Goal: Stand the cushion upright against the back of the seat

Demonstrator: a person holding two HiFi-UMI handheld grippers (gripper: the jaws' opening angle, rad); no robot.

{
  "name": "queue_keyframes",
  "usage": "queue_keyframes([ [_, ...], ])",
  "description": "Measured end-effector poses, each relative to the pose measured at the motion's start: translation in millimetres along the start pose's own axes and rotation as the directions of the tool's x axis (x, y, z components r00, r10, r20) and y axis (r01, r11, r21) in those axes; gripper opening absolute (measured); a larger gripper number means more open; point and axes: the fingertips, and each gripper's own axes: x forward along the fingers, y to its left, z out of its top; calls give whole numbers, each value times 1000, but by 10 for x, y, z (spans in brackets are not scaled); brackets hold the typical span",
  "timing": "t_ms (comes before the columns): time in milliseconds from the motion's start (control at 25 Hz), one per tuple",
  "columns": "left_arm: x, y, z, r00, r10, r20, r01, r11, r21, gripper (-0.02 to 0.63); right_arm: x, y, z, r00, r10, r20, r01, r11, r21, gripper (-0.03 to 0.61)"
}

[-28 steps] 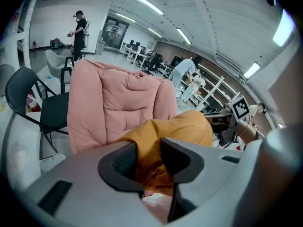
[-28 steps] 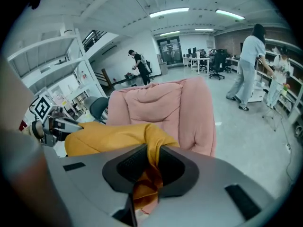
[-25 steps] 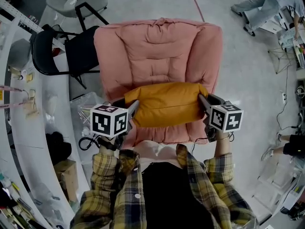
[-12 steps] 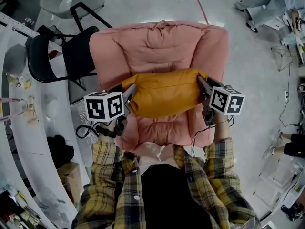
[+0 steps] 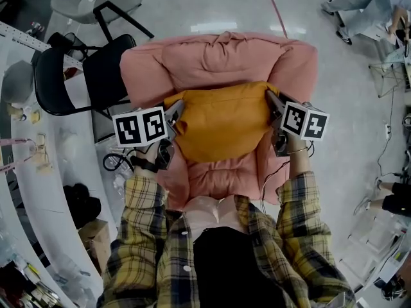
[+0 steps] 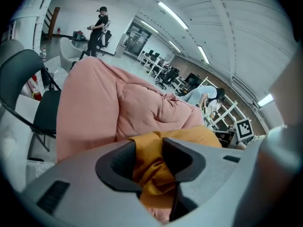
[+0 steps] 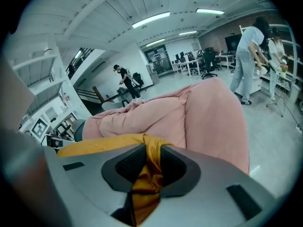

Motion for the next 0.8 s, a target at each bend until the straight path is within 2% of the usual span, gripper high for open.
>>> queue_keyframes([
  [320, 219, 110, 181, 1000, 2, 11, -2, 1000, -14, 172, 242, -120, 116, 999, 34, -19, -33, 999, 28, 78],
  [520, 90, 96, 217, 999, -2, 33, 2, 1000, 8, 194, 106, -80, 128, 998, 52, -34, -51, 998, 32, 91],
  [800, -62, 59, 273, 998, 12, 54, -15, 998, 55, 240, -185, -88, 175, 999, 26, -25, -25, 999, 37, 131],
])
